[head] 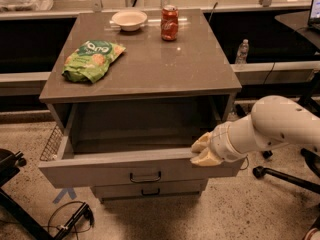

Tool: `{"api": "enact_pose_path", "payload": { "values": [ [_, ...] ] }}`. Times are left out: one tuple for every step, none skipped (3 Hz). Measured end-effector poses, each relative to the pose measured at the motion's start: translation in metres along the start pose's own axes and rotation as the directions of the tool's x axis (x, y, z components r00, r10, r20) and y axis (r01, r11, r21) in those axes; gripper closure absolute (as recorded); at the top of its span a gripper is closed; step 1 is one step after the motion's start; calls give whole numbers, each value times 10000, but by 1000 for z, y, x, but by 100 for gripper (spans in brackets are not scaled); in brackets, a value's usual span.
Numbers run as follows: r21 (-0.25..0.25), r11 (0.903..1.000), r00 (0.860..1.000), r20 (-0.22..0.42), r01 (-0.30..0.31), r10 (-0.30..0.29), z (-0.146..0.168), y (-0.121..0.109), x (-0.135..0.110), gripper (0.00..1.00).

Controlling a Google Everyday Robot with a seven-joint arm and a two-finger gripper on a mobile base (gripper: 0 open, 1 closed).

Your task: Open top drawer

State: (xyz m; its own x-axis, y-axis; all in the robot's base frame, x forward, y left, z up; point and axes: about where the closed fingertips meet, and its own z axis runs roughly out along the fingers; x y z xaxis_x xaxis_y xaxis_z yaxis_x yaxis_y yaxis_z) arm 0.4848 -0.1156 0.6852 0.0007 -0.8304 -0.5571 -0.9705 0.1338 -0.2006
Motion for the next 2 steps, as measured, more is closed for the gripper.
{"api": "enact_pose_path", "payload": {
  "values": [
    [-465, 9984, 9992, -258, -307, 295, -1, 10, 6, 100],
    [-731, 9954, 9972, -458, -618, 586, -9, 22, 11, 100]
  ]
}}
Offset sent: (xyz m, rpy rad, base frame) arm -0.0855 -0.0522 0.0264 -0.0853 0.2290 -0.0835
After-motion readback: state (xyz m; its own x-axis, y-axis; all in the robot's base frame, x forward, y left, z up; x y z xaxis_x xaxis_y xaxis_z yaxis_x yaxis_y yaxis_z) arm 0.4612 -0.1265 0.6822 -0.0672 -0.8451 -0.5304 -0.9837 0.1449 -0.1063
